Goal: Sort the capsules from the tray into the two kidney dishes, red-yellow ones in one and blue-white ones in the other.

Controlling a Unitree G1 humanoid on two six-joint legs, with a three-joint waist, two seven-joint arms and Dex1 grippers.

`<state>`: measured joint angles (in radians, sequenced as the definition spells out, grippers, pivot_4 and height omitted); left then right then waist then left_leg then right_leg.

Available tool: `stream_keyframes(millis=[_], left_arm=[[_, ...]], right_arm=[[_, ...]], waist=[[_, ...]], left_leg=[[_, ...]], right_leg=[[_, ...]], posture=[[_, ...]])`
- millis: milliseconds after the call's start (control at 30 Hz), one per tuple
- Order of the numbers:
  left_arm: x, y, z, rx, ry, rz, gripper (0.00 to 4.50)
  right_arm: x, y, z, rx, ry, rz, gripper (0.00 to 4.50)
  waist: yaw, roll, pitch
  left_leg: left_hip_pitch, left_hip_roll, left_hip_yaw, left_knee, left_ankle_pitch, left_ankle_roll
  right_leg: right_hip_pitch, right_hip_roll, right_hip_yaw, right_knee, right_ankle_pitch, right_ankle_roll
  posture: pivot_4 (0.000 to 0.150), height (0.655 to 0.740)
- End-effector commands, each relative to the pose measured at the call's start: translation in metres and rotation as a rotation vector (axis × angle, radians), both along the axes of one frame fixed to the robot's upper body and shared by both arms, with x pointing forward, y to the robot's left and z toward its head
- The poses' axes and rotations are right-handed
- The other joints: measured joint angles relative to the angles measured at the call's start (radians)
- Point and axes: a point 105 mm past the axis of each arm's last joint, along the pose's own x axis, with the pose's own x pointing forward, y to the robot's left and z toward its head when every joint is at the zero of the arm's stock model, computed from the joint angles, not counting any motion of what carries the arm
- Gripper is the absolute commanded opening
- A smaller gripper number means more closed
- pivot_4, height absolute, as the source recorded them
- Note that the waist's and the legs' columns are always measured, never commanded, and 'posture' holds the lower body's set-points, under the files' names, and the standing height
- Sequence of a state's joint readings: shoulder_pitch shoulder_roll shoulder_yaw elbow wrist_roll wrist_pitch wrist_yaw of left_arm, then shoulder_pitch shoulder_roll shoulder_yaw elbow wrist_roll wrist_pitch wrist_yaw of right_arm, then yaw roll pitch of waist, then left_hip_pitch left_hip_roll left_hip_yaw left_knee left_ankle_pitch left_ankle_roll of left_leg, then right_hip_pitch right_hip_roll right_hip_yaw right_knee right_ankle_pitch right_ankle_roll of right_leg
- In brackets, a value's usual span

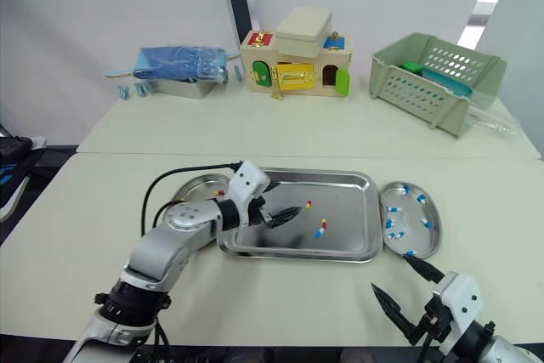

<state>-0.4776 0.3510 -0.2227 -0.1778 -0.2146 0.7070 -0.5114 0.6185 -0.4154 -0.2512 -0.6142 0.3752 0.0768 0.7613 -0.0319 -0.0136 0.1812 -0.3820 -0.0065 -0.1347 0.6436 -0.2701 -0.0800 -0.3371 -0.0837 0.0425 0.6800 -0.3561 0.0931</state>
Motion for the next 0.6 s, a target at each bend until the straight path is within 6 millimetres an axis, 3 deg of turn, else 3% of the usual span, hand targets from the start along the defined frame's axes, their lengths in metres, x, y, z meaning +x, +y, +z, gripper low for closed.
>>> stream_keyframes(millis=[33,333,600], left_arm=[[0.002,-0.005,0.008,0.018,-0.033,0.045,4.5],[0.006,-0.03,-0.007,0.044,0.052,0.128,4.5],[0.012,-0.031,-0.018,0.078,0.12,0.196,4.5]], right_arm=[[-0.002,0.002,0.008,0.0,-0.029,0.001,4.48],[-0.006,0.005,0.003,0.014,-0.008,0.001,4.48],[-0.008,0.005,0.001,0.018,-0.002,-0.005,4.48]], waist=[[-0.002,0.0,0.0],[0.001,0.0,0.0],[0.0,0.0,0.0]], left_leg=[[0.0,0.0,0.0,0.0,0.0,0.0],[0.0,0.0,0.0,0.0,0.0,0.0],[0.0,-0.001,0.0,0.0,0.0,0.0]], right_leg=[[0.0,0.0,0.0,0.0,0.0,0.0],[0.0,0.0,0.0,0.0,0.0,0.0],[0.0,0.0,0.0,0.0,0.0,0.0]], posture=[[0.15,0.74],[0.15,0.74],[0.15,0.74]])
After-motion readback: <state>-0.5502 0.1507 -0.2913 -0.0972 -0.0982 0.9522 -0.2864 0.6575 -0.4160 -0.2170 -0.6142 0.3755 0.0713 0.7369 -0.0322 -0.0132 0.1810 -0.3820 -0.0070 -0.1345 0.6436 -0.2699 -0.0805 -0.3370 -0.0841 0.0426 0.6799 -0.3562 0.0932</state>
